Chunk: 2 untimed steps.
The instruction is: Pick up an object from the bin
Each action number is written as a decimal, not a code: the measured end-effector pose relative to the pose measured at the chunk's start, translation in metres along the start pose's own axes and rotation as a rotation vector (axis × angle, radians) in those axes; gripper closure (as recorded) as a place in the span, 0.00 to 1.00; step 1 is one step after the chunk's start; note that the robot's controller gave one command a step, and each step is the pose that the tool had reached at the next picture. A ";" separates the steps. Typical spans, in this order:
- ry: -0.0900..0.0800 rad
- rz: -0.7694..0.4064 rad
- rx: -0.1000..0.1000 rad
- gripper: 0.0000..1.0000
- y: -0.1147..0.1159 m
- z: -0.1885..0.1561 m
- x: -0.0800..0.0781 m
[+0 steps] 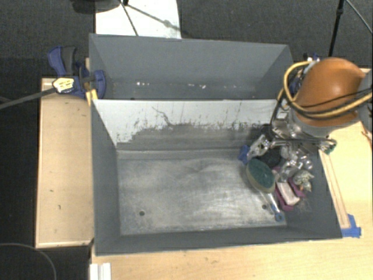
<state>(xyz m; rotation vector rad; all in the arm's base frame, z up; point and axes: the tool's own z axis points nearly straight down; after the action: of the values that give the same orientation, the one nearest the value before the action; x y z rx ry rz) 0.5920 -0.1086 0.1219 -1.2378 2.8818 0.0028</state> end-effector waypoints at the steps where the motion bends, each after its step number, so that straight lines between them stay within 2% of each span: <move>1: -0.018 -0.223 -0.021 0.00 -0.003 0.007 0.008; 2: -0.024 -0.309 0.000 0.00 -0.001 0.004 0.004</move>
Offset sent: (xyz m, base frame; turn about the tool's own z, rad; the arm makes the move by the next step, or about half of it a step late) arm -0.0071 -0.0263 -0.0133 -0.2242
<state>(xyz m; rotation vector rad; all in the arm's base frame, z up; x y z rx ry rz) 0.5902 -0.1120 0.1180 -1.6548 2.6385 0.0168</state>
